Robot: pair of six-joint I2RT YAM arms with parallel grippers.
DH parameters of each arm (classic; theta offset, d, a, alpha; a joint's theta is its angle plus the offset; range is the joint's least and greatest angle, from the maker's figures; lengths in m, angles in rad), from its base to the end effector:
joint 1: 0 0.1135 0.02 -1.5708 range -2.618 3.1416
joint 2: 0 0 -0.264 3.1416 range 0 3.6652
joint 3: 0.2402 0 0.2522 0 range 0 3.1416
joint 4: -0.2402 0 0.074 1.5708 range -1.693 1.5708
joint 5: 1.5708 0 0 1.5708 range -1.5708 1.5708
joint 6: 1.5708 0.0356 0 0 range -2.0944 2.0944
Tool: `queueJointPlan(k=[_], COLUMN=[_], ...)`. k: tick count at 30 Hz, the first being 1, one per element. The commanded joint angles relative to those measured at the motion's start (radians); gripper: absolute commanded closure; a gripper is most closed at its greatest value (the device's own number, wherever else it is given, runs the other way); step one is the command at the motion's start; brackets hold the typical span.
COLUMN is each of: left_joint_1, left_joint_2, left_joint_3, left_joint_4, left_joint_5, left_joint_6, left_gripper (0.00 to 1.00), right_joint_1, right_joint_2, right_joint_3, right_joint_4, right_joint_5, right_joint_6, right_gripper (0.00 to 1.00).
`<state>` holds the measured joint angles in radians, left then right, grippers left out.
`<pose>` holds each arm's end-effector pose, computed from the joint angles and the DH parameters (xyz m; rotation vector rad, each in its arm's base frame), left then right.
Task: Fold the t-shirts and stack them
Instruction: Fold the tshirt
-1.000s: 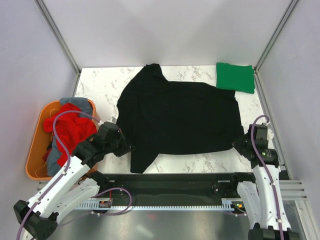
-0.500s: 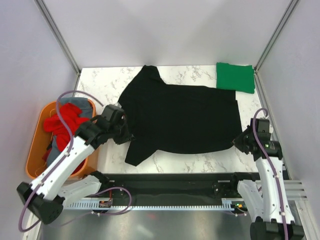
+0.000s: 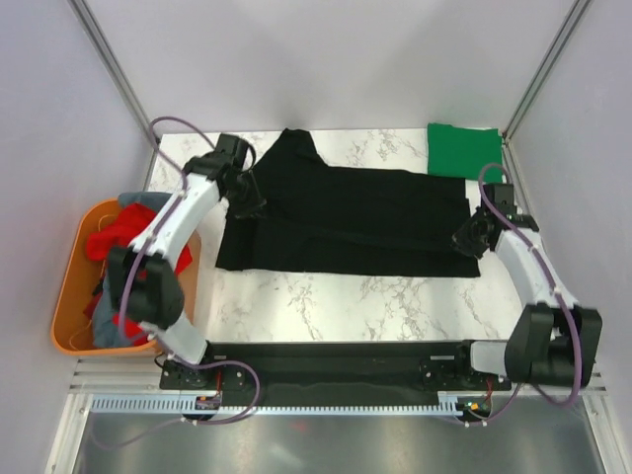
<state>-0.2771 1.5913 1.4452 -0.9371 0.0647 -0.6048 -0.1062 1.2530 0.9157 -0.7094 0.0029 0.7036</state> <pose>0.3147 -0.0919 0.3044 -0.4196 2.6717 -0.3663 0.2420 -0.0259 0.2449 1.0380 2.4192 0.2041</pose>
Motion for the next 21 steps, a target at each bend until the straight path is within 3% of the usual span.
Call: queueJointPlan(k=[1,2,3,5,6,8,10,16,21], left_joint_1=[0.039,0.059,0.068,0.085,0.084,0.081,0.081,0.081,0.082], left_joint_2=[0.203,0.322,0.373,0.452,0.447,0.394,0.273,-0.031,-0.252], left_joint_3=[0.148,0.229,0.277,0.39,0.392,0.322,0.243,-0.155,-0.474], left_joint_4=[0.034,0.012,-0.015,-0.077,-0.084,-0.059,-0.001,0.147,0.287], left_joint_5=[0.115,0.145,0.167,0.195,0.196,0.163,0.138,0.054,0.029], left_joint_6=[0.12,0.132,0.14,0.142,0.143,0.135,0.114,0.011,-0.085], left_gripper=[0.81,0.62,0.53,0.43,0.33,0.23,0.16,0.16,0.16], right_joint_1=[0.002,0.002,0.002,0.0,0.0,-0.004,-0.012,-0.047,-0.078], right_joint_2=[0.124,0.214,0.264,0.376,0.397,0.366,0.257,-0.004,-0.041], right_joint_3=[0.107,0.139,0.179,0.313,0.357,0.394,0.321,-0.036,-0.205], right_joint_4=[0.143,0.157,0.154,0.083,0.052,0.028,0.037,0.119,0.177], right_joint_5=[0.042,0.023,0.007,0.009,0.02,0.035,0.057,-0.036,-0.076], right_joint_6=[-0.001,-0.01,-0.042,-0.073,-0.088,-0.127,-0.133,-0.095,-0.088], right_gripper=[0.87,0.78,0.5,0.33,0.29,0.27,0.24,0.28,0.3])
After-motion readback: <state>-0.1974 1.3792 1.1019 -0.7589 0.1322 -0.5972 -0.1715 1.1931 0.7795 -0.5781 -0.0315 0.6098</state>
